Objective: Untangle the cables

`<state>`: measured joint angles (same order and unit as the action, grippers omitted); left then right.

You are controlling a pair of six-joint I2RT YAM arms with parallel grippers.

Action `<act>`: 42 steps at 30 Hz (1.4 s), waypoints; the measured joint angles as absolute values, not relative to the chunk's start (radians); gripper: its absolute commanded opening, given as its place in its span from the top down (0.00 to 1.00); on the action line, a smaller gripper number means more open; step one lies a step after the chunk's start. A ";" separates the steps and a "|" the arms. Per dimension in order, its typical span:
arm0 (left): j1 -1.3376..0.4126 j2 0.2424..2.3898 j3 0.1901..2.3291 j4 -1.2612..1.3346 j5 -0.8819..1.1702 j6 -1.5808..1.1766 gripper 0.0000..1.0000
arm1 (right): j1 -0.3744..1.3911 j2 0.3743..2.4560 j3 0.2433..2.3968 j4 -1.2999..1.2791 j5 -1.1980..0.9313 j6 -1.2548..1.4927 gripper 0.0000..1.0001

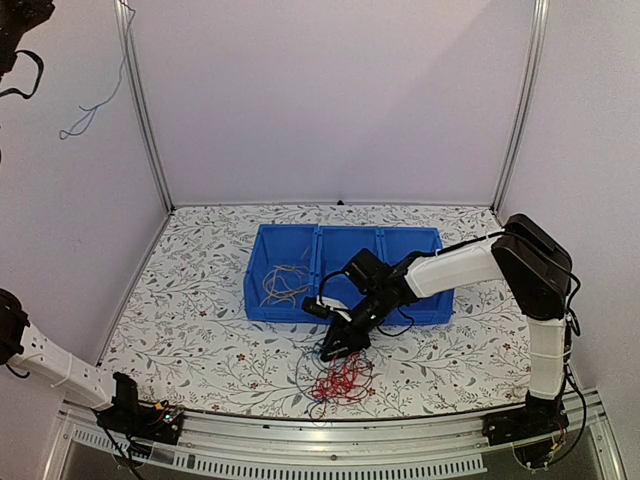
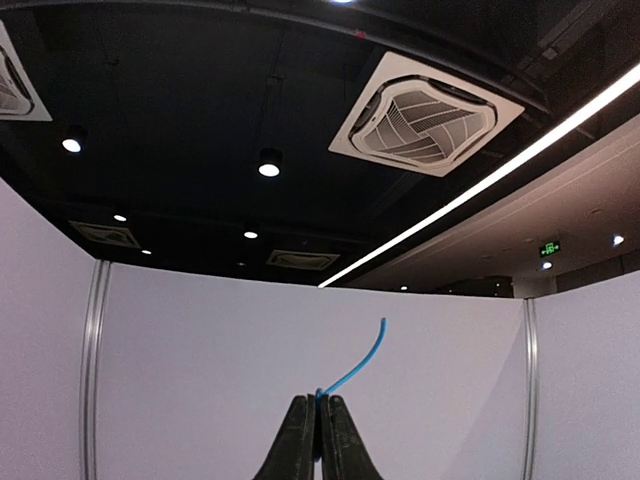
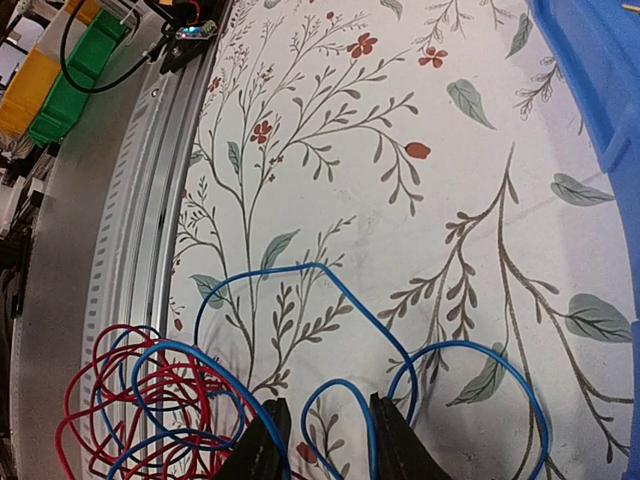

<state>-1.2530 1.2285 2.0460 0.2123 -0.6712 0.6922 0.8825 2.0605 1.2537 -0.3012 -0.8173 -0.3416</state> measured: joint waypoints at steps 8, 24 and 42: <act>-1.253 1.293 1.854 0.219 -0.725 0.741 1.00 | 0.854 2.049 1.259 -0.331 -0.822 -0.367 0.60; -1.180 1.385 1.860 0.088 -0.716 0.633 1.00 | 0.468 1.648 1.280 -0.411 -0.897 -0.489 0.45; -1.036 1.679 2.054 -0.260 -0.523 0.386 1.00 | 0.150 1.515 1.200 -0.369 -1.028 -0.444 0.44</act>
